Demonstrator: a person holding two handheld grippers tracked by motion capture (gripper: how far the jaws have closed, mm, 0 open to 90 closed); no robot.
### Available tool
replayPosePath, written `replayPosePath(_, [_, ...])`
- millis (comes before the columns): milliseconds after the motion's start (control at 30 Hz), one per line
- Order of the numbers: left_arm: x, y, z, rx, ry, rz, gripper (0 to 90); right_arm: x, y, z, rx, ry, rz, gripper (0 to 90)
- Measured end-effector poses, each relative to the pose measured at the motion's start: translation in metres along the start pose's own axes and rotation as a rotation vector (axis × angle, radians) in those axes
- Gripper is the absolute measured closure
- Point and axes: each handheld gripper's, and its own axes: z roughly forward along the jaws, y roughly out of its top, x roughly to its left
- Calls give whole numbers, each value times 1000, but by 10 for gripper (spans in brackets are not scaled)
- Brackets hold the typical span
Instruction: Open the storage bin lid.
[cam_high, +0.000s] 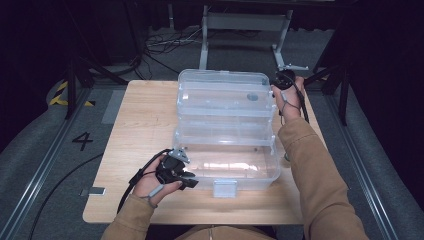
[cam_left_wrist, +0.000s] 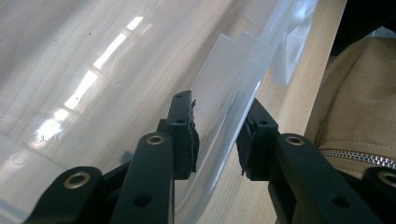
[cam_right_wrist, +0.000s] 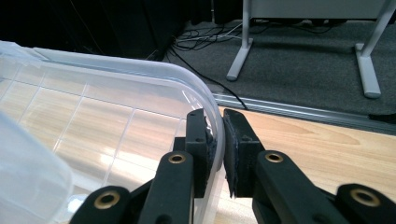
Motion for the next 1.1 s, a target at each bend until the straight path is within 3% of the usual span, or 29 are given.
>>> replayPosePath(200, [0,0,0,-1,3,0,695,-3,-4,6,21,12,13,825])
replayPosePath(333, [0,0,0,0,0,0,695,-10,-8,9,42,40,71,831])
replayPosePath(500, [0,0,0,0,0,-1,695,-8,-9,12,42,39,50,812])
replayPosePath(600, [0,0,0,-1,0,0,694,-8,-11,11,42,56,50,685])
replayPosePath(667, [0,0,0,1,0,-1,694,-11,-11,9,16,40,42,636])
replayPosePath(1100, [0,1,0,5,0,-3,693,-13,-7,-16,-34,46,29,557])
